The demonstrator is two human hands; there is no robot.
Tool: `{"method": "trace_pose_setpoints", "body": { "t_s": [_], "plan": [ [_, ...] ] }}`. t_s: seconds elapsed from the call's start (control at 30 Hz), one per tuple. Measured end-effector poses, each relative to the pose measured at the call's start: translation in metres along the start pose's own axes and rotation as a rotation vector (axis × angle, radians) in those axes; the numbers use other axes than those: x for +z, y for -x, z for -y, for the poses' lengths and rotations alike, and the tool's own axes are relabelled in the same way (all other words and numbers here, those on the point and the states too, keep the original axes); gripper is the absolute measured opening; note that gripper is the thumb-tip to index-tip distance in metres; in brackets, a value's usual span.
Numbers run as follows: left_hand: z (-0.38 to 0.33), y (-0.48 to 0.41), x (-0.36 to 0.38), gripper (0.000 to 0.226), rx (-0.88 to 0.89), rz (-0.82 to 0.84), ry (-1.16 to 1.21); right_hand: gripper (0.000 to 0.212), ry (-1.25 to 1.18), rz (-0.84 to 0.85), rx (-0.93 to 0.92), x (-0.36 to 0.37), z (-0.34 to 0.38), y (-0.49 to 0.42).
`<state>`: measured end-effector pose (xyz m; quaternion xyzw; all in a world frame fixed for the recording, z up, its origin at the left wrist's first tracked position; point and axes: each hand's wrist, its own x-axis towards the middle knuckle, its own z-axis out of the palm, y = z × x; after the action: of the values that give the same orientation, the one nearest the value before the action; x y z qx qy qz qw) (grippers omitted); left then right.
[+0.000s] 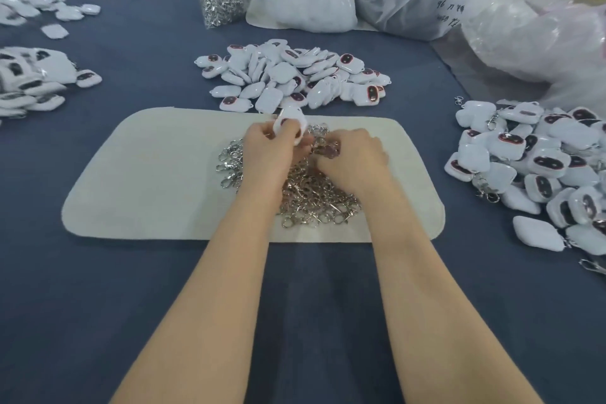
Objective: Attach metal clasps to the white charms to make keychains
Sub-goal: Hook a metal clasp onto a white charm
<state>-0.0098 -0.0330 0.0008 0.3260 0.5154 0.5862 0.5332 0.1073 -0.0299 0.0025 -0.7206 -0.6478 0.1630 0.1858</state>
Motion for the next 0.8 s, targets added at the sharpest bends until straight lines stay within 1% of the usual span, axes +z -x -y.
{"method": "trace_pose_setpoints", "body": {
  "t_s": [0.03,0.07,0.2,0.3,0.43,0.5,0.57,0.63,0.73,0.8],
  "plan": [
    [0.001,-0.001,-0.001,0.030,-0.014,0.014,0.060,0.040,0.071,0.005,-0.020,0.005,0.004,0.000],
    [0.001,-0.002,-0.001,0.033,-0.018,0.025,0.082,0.034,0.075,-0.015,-0.042,0.009,0.007,0.001],
    [0.001,-0.004,0.000,0.031,0.032,0.062,0.089,0.023,-0.060,-0.142,-0.051,0.017,0.005,-0.001],
    [0.002,-0.004,-0.001,0.033,0.057,0.099,0.096,0.020,-0.241,-0.223,-0.029,0.017,0.000,-0.003],
    [0.003,-0.004,0.000,0.013,0.076,0.082,0.027,0.018,-0.473,-0.293,-0.083,0.013,0.002,-0.002],
    [0.004,-0.003,0.001,0.012,0.098,0.063,-0.001,0.019,-0.560,-0.288,-0.092,0.012,0.004,-0.001],
    [0.004,-0.003,0.002,0.014,0.131,0.045,-0.056,0.020,-0.648,-0.255,-0.076,0.010,0.005,-0.001],
    [0.007,-0.005,0.002,0.019,0.183,0.029,-0.175,0.021,-0.719,-0.223,-0.063,0.010,0.005,-0.001],
    [0.010,-0.005,0.002,0.027,0.325,0.038,-0.393,0.025,-0.740,-0.193,-0.080,0.010,0.005,-0.001],
    [0.011,-0.005,0.002,0.027,0.397,0.049,-0.465,0.028,-0.724,-0.172,-0.108,0.010,0.006,-0.002]
  ]
}}
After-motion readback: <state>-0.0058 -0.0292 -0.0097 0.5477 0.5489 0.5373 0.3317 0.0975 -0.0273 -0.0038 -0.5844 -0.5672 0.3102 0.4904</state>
